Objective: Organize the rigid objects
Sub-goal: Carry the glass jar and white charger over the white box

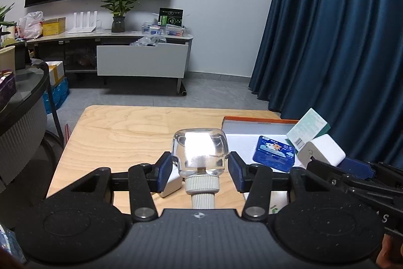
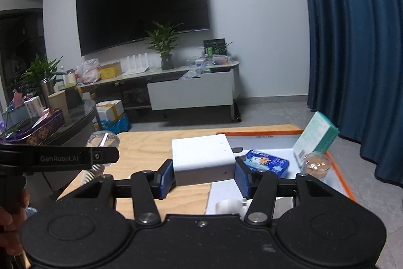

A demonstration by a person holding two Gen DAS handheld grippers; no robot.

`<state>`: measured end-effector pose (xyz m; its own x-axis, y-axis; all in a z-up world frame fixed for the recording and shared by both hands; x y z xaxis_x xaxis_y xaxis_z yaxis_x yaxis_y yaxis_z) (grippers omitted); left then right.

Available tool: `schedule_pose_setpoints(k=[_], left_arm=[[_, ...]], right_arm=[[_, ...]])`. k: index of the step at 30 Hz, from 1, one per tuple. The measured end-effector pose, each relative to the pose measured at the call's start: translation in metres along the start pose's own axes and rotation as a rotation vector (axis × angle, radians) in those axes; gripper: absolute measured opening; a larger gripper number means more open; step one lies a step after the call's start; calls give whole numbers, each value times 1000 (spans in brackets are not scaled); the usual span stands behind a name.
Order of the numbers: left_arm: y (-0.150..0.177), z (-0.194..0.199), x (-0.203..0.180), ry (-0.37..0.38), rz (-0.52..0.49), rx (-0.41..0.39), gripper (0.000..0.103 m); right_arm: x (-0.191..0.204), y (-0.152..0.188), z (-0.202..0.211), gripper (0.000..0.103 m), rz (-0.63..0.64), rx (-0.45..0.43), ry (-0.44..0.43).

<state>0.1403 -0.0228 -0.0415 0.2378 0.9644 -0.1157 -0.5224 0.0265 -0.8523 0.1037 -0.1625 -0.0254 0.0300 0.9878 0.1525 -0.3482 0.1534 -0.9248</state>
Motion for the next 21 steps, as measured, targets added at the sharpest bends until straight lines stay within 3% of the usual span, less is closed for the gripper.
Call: schedule_pose_setpoints(k=[21], left_arm=[[-6,-7,-32,56,-36,7,49]], right_arm=[[-35,-17,17,62,-32,-55,72]])
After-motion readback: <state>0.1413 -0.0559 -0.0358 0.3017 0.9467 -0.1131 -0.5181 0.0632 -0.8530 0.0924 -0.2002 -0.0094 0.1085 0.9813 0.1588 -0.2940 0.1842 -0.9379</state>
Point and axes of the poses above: each gripper's, at about its wrist camera, not at the fingertips, and z roughly against the way its jaws point, x to its left, y to its underside, the point moved 10 cm from there along -z, roughly the way its jaws point, and after that the axes turned 3 degrees about -y, right-handed, at the moved point
